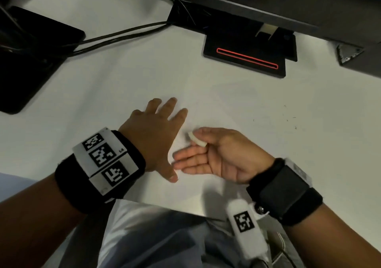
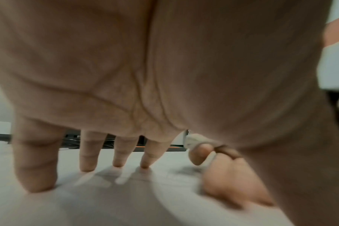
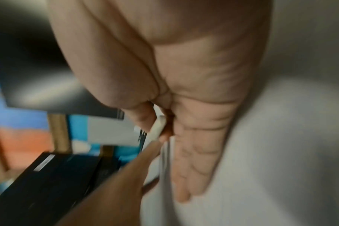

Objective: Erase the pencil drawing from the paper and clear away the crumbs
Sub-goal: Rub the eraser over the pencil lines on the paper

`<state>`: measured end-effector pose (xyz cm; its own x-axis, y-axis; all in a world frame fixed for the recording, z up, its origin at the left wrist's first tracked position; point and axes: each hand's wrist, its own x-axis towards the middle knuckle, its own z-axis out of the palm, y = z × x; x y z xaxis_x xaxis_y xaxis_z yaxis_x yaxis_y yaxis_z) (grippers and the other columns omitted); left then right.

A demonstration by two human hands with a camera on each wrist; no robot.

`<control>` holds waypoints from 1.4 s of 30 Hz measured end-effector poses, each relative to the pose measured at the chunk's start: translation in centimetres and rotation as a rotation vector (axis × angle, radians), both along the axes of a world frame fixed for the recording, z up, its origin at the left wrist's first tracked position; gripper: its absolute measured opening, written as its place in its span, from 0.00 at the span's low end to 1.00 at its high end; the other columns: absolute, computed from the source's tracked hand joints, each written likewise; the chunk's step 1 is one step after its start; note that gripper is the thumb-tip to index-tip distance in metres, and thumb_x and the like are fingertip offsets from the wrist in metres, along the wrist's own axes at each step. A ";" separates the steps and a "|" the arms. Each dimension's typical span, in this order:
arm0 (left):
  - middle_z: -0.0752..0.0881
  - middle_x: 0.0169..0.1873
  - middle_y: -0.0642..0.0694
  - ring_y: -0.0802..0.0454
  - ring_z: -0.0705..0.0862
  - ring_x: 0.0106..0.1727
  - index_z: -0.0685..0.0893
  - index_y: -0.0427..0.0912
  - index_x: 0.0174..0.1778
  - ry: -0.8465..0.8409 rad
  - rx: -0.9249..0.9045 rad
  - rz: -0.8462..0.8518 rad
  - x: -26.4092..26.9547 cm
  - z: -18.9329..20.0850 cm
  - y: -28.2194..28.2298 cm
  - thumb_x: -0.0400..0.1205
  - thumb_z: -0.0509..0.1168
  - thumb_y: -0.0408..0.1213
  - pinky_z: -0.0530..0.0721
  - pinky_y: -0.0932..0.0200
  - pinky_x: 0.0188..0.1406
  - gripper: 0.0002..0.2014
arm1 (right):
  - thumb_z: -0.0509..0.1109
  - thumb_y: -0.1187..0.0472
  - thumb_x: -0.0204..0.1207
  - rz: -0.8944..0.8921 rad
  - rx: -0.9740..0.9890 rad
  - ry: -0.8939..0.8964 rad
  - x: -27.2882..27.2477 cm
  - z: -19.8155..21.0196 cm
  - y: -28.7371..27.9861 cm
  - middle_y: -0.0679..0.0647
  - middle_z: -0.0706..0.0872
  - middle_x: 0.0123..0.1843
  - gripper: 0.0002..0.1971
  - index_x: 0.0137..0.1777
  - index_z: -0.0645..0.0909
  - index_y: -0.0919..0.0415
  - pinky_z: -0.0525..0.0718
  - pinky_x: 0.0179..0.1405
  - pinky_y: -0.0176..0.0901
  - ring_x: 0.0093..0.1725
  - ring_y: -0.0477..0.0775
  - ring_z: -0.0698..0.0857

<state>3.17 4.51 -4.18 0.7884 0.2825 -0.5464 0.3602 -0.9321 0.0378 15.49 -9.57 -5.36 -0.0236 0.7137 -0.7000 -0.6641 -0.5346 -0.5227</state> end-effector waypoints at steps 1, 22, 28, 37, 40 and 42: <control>0.35 0.86 0.45 0.38 0.41 0.86 0.36 0.48 0.86 0.001 -0.014 0.011 0.0 0.0 0.1 0.58 0.78 0.71 0.65 0.39 0.78 0.73 | 0.59 0.57 0.87 -0.146 0.014 0.010 1.1 -0.5 0.3 0.79 0.85 0.63 0.16 0.58 0.78 0.72 0.87 0.61 0.59 0.60 0.73 0.88; 0.52 0.81 0.42 0.36 0.58 0.79 0.53 0.51 0.84 -0.092 0.030 0.072 1.3 0.1 -0.8 0.66 0.72 0.72 0.80 0.47 0.54 0.57 | 0.65 0.45 0.84 0.595 -0.034 -1.336 1.8 1.3 -1.3 0.51 0.90 0.32 0.19 0.37 0.81 0.58 0.86 0.37 0.48 0.30 0.48 0.87; 0.49 0.83 0.42 0.36 0.55 0.81 0.48 0.51 0.86 -0.093 0.038 0.067 1.4 0.0 -0.9 0.67 0.70 0.74 0.80 0.46 0.57 0.60 | 0.64 0.46 0.85 0.606 -0.060 -1.354 2.5 1.3 -0.7 0.53 0.90 0.34 0.19 0.39 0.82 0.58 0.88 0.44 0.54 0.33 0.50 0.88; 0.48 0.84 0.42 0.35 0.54 0.82 0.48 0.50 0.86 -0.098 0.030 0.082 1.3 -0.1 -0.9 0.66 0.72 0.73 0.79 0.44 0.59 0.59 | 0.64 0.47 0.85 0.595 -0.058 -1.405 2.3 1.2 -0.2 0.53 0.90 0.34 0.19 0.39 0.82 0.60 0.87 0.43 0.53 0.35 0.53 0.88; 0.48 0.84 0.42 0.35 0.55 0.81 0.48 0.50 0.86 -0.102 0.041 0.070 1.4 -0.1 -0.9 0.67 0.71 0.73 0.79 0.45 0.59 0.59 | 0.63 0.49 0.86 0.698 0.052 -1.400 0.4 1.0 -0.3 0.54 0.88 0.34 0.18 0.39 0.82 0.60 0.86 0.42 0.52 0.34 0.53 0.87; 0.48 0.84 0.43 0.35 0.55 0.81 0.48 0.51 0.86 -0.110 0.041 0.066 1.3 -0.2 -0.8 0.67 0.71 0.73 0.79 0.46 0.58 0.59 | 0.63 0.49 0.86 0.740 0.065 -1.345 -0.4 1.1 -0.3 0.55 0.88 0.34 0.18 0.40 0.82 0.59 0.86 0.41 0.50 0.34 0.52 0.87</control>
<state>4.50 3.69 -4.40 0.8219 0.3565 -0.4442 0.4169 -0.9079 0.0428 15.12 -9.87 -4.29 0.2285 0.8565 -0.4628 0.6993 -0.4752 -0.5341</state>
